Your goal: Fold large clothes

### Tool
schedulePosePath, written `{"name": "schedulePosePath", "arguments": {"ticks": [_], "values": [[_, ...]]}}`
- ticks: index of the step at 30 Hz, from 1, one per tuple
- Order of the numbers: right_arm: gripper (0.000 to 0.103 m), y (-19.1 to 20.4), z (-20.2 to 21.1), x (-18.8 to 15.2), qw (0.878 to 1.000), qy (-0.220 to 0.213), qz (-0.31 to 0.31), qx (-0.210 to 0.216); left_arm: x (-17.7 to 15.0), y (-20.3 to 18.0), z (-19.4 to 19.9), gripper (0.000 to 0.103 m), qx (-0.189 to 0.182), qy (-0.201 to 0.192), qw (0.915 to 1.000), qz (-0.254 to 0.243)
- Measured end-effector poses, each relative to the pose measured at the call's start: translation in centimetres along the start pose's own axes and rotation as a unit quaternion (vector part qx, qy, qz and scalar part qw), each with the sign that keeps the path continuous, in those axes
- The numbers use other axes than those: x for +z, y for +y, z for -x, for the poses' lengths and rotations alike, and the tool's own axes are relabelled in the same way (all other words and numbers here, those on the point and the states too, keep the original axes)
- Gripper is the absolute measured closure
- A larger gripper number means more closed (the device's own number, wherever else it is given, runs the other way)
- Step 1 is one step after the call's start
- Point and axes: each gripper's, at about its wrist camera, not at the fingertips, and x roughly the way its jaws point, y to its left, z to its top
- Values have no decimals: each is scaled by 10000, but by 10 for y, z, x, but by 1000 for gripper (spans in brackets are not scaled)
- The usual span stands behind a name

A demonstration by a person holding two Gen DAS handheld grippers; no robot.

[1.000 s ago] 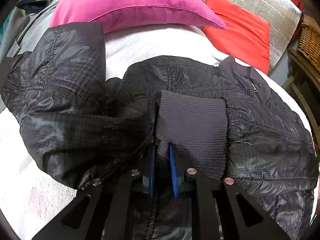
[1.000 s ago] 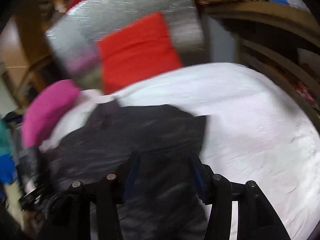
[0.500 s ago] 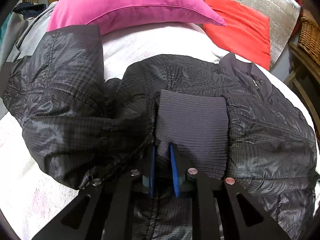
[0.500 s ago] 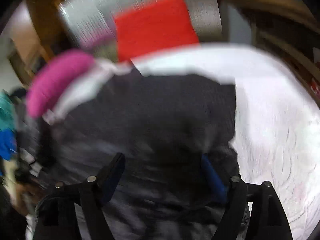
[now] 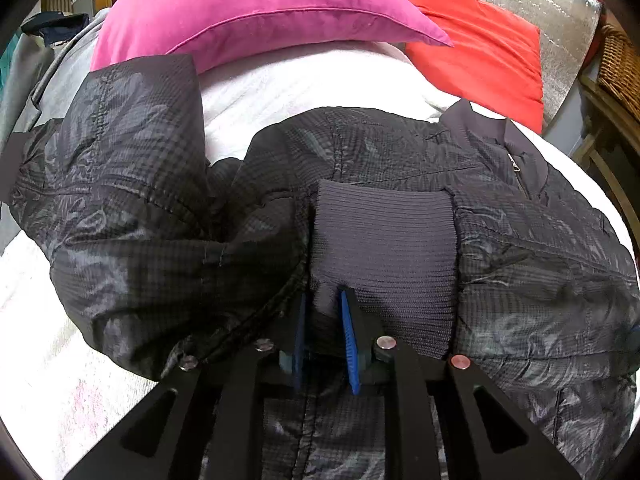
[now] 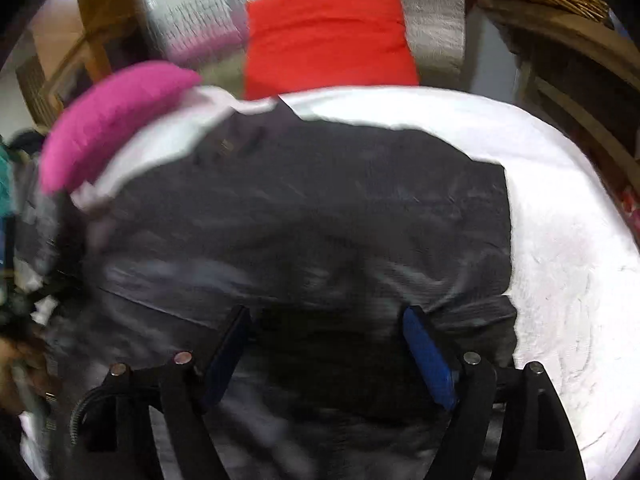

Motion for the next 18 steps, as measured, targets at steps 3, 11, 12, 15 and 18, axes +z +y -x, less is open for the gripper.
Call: {"name": "schedulePosePath", "arguments": {"ticks": [3,11,12,15,18], "values": [[19,11,-11,5,9999,-75,69,5,0,-1,0,84,29,-15,10000,6],[17,33,-20,-10,9995,167,262,-84,5,-3,6,77,170,112,9998,-15],[17,36,-16,-10,9995,84,286,-98,6,-3,9,76,172,103,9998,-8],[17,47,-3,-27,9994,-182,282,34,4,-1,28,45,148,-48,9999,-15],[17,53,23,-57,9990,-354,236,134,-2,12,56,35,45,-334,9994,-40]]}}
